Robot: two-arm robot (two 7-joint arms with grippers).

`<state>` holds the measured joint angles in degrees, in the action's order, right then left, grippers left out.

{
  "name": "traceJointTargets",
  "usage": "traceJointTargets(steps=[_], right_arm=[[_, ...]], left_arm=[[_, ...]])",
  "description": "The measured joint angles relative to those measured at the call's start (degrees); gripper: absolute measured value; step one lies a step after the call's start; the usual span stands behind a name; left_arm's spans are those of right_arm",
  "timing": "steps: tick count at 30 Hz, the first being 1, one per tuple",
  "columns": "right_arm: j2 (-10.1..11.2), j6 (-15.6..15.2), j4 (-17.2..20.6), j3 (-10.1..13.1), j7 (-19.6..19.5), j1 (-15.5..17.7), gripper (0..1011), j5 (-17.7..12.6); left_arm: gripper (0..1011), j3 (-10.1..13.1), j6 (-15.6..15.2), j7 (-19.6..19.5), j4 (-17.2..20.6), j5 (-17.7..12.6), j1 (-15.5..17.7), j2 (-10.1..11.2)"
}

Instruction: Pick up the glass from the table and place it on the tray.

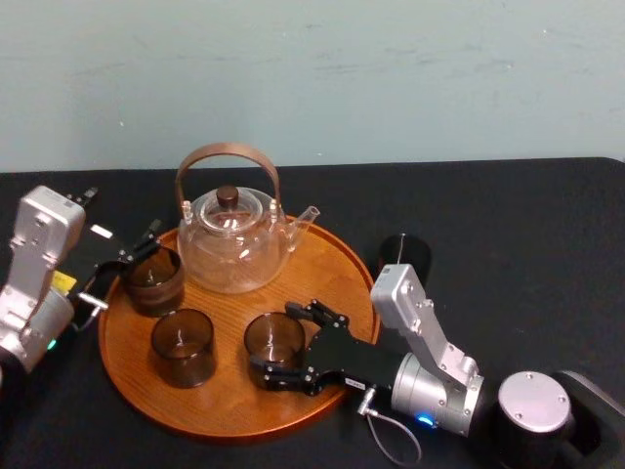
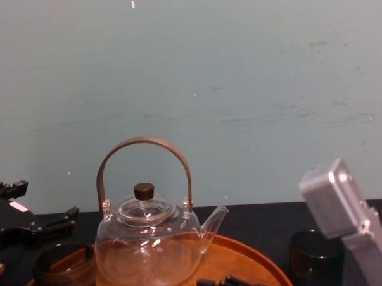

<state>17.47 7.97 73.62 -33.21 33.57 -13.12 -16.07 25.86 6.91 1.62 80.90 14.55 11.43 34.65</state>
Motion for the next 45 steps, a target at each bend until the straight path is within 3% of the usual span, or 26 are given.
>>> traceJointTargets(steps=[5,14,24,32,37,45], right_arm=[[0.8,1.4,2.2,0.7,-0.4,0.7,1002,0.0],[3.8,4.4,9.3,3.0,-0.9,3.5,1003,-0.8],[6.8,6.6,14.7,7.3,-2.5,8.5,1002,-3.3],[8.2,6.8,16.2,12.2,-5.5,13.5,1003,-5.6],[8.7,5.2,16.4,15.5,-7.8,16.4,1002,-6.7],[8.4,2.5,14.7,18.7,-10.4,17.6,1002,-6.9]], left_arm=[[1002,0.0,0.0,0.0,0.0,0.0,0.0,0.0],[1001,0.0,0.0,0.0,0.0,0.0,0.0,0.0],[1001,0.0,0.0,0.0,0.0,0.0,0.0,0.0],[1001,0.0,0.0,0.0,0.0,0.0,0.0,0.0],[1001,0.0,0.0,0.0,0.0,0.0,0.0,0.0],[1002,0.0,0.0,0.0,0.0,0.0,0.0,0.0]])
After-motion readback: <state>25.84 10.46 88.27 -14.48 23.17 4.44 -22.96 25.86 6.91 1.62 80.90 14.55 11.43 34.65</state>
